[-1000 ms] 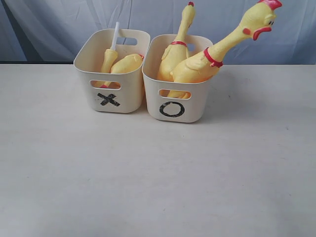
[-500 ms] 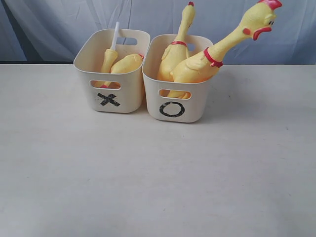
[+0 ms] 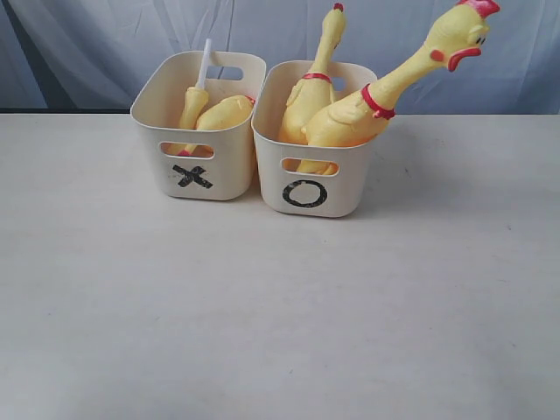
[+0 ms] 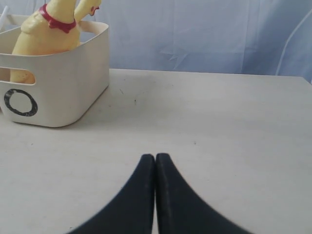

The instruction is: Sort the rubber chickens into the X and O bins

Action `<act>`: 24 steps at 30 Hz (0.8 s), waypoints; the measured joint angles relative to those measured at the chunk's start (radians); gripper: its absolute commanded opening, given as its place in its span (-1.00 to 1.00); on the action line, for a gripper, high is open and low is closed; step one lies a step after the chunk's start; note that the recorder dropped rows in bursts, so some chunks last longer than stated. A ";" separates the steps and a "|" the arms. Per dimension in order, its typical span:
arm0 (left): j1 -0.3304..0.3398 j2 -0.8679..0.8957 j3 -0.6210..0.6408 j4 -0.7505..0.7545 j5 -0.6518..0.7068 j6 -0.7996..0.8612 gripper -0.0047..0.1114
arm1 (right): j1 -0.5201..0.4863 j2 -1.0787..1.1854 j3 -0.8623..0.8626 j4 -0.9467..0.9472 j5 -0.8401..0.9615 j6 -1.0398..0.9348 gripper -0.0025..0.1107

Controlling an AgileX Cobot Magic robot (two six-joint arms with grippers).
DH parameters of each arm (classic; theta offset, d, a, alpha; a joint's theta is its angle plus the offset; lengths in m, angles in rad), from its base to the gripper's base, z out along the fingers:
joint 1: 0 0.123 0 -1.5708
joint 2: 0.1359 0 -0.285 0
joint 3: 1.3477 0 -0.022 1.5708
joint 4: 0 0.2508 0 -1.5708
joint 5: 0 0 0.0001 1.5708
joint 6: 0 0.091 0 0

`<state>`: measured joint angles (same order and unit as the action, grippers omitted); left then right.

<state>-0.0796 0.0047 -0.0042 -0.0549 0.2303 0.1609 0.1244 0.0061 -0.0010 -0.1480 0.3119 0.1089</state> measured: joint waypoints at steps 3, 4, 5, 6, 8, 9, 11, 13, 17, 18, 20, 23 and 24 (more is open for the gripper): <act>0.000 0.000 0.000 0.000 0.000 0.000 -0.92 | 0.000 0.000 0.000 0.000 0.000 0.000 -0.93; 0.000 0.000 0.000 0.000 0.000 0.000 -0.92 | 0.000 0.000 0.000 0.000 0.000 0.000 -0.93; 0.000 0.000 0.000 0.000 0.000 0.000 -0.92 | 0.000 0.000 0.000 0.000 0.000 0.000 -0.93; 0.000 0.000 0.000 0.000 0.000 0.000 -0.92 | 0.000 0.000 0.000 0.000 0.000 0.000 -0.93; 0.009 0.000 0.000 0.000 0.000 0.000 -0.92 | 0.000 0.000 0.000 0.000 0.000 0.000 -0.93; 0.011 0.000 0.000 0.002 0.000 0.000 -0.92 | 0.000 0.000 0.000 0.000 0.000 0.000 -0.93; 0.020 0.000 0.000 0.007 0.000 0.000 -0.92 | 0.002 0.000 0.000 0.000 0.000 0.000 -0.93; 0.025 0.000 0.000 0.006 0.000 0.000 -0.92 | 0.010 0.000 0.000 0.000 0.000 0.000 -0.93; 0.025 0.000 0.000 0.008 0.000 0.000 -0.92 | 0.013 0.000 0.000 0.000 0.000 0.000 -0.93; 0.025 0.000 0.000 0.008 0.000 0.000 -0.92 | 0.013 0.000 0.000 0.000 0.000 0.000 -0.93; 0.025 0.000 0.000 0.008 0.000 0.000 -0.92 | 0.013 0.000 0.000 0.000 0.000 0.000 -0.93; 0.025 0.000 0.000 0.008 0.000 0.000 -0.92 | 0.013 0.000 0.000 0.000 0.000 0.000 -0.93; 0.025 0.000 0.000 0.008 0.000 0.000 -0.92 | 0.013 0.000 0.000 0.000 0.000 0.000 -0.93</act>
<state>-0.0549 0.0047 -0.0042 -0.0470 0.2303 0.1609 0.1370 0.0061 -0.0010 -0.1480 0.3119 0.1089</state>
